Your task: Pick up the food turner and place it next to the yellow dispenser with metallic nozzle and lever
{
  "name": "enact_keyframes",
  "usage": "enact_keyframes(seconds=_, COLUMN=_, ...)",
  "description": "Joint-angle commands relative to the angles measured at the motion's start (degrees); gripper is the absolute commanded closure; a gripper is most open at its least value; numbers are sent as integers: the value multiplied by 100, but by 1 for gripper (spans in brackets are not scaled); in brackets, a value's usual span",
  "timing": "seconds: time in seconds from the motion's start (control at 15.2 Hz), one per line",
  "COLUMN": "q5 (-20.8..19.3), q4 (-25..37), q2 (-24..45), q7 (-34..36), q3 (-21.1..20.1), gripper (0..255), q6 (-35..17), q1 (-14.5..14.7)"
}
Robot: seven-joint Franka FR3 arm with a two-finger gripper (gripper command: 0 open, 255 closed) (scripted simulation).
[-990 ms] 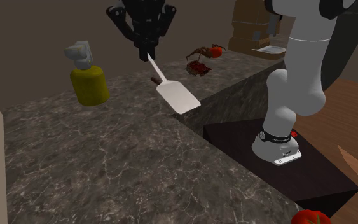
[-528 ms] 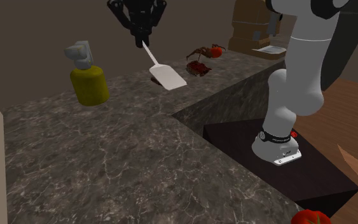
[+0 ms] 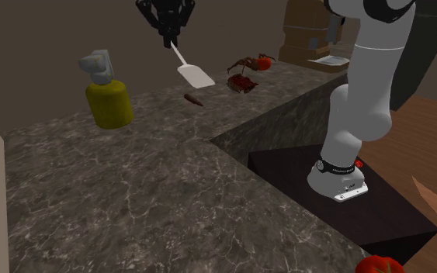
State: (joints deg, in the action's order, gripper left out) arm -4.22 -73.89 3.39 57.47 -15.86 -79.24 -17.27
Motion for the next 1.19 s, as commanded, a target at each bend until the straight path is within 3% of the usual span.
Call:
enact_keyframes(seconds=0.0, q5=-7, q4=128, q2=93, q7=-285, q3=127, gripper=255, q6=24, q1=-145)
enact_keyframes(seconds=0.46, q5=-51, q4=870, q2=655, q7=-1159, q3=501, gripper=255, q6=163, q1=-609)
enact_keyframes(seconds=0.92, q5=-121, q4=2332, q2=1653, q7=-1909, q3=768, gripper=255, q6=593, q1=-999)
enact_keyframes(seconds=1.12, q5=-67, q4=1613, q2=1354, q7=-1902, q3=768, gripper=255, q6=171, q1=-1058)
